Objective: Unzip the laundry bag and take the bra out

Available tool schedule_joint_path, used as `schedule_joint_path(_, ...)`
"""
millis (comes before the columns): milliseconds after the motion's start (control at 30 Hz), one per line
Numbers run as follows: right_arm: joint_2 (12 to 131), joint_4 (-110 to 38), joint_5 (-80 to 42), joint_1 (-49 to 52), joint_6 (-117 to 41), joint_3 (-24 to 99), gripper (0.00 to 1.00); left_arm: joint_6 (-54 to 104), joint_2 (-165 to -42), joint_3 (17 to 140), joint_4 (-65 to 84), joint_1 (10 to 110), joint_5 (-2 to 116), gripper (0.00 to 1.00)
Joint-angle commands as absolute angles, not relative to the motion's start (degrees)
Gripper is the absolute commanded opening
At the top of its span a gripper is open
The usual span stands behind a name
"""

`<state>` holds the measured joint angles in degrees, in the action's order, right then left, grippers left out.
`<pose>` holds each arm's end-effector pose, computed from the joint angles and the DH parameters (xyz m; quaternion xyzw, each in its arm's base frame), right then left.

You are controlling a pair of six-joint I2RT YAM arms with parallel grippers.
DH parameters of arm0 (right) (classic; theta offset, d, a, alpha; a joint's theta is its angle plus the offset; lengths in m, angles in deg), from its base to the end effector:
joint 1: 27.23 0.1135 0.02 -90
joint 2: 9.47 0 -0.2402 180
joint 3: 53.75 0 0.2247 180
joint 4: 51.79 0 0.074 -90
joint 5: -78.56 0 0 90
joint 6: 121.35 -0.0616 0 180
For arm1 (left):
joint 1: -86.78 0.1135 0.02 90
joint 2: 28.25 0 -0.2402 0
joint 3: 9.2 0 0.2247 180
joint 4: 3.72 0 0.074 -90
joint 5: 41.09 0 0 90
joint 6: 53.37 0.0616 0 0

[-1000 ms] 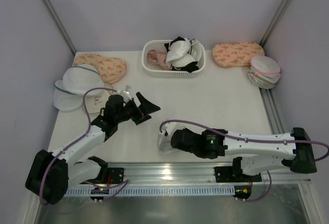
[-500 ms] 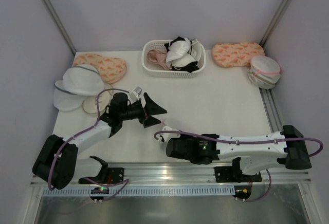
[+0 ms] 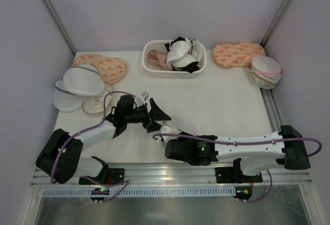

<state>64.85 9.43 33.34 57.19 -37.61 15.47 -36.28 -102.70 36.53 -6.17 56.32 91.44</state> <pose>0.0652 0.2209 0.2170 -0.5098 0.7517 -0.1271 0.3985 0.2028 -0.1676 0.1841 -0.1081 0.8071 -0.5770 0.0633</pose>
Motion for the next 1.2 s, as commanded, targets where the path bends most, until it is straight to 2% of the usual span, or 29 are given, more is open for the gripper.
schedule_joint_path(0,64.97,5.71,36.20,58.28,-36.27,16.75,0.04,-38.77,-105.50,37.14,-14.13,55.50,91.72,0.90)
schedule_joint_path(200,66.91,4.39,36.11,58.99,-35.57,16.49,0.04,-40.71,-110.86,39.51,-18.99,53.47,91.63,0.63)
schedule_joint_path(233,66.99,4.39,36.29,59.16,-35.57,16.49,0.04,-40.98,-111.30,39.60,-20.30,53.38,91.63,0.47)
schedule_joint_path(300,67.35,4.39,36.38,59.17,-35.48,16.49,0.04,-42.20,-112.53,39.16,-22.15,53.38,91.54,0.25)
schedule_joint_path(333,67.35,4.30,36.38,59.34,-35.57,16.49,0.04,-42.38,-112.88,38.98,-23.12,53.38,91.54,0.04)
schedule_joint_path(367,67.26,4.39,36.38,59.43,-35.74,16.49,0.04,-42.65,-113.06,38.81,-23.30,53.38,91.19,0.00)
schedule_joint_path(467,66.82,5.44,37.25,59.43,-37.49,16.93,0.07,-42.47,-113.24,38.37,-23.74,53.38,90.32,0.00)
schedule_joint_path(500,66.65,6.05,37.69,59.43,-38.46,17.28,0.15,-42.39,-113.24,38.28,-23.74,53.38,90.05,0.00)
schedule_joint_path(533,66.38,7.89,37.96,59.43,-39.69,18.24,0.27,-42.21,-113.15,38.19,-23.65,53.38,89.53,0.00)
schedule_joint_path(567,65.60,8.86,38.48,59.43,-42.74,18.86,0.47,-41.69,-112.89,37.93,-22.96,53.38,88.30,0.00)
schedule_joint_path(600,64.89,10.00,38.49,59.43,-44.43,19.47,0.55,-41.51,-112.89,37.84,-22.60,53.38,87.59,0.00)
schedule_joint_path(733,59.54,11.42,33.92,59.43,-47.96,20.71,0.76,-42.03,-112.53,36.53,-22.33,53.38,83.81,0.00)
schedule_joint_path(833,54.44,10.02,33.03,59.43,-50.24,19.57,0.79,-45.01,-112.18,34.16,-24.87,53.38,79.60,0.00)
schedule_joint_path(967,49.25,7.30,38.13,59.34,-57.43,17.81,0.79,-49.59,-110.17,29.67,-29.71,53.30,72.48,0.00)
schedule_joint_path(1167,43.80,-18.16,27.80,59.43,-63.58,6.40,0.79,-53.02,-104.11,26.77,-28.84,51.63,61.59,0.00)
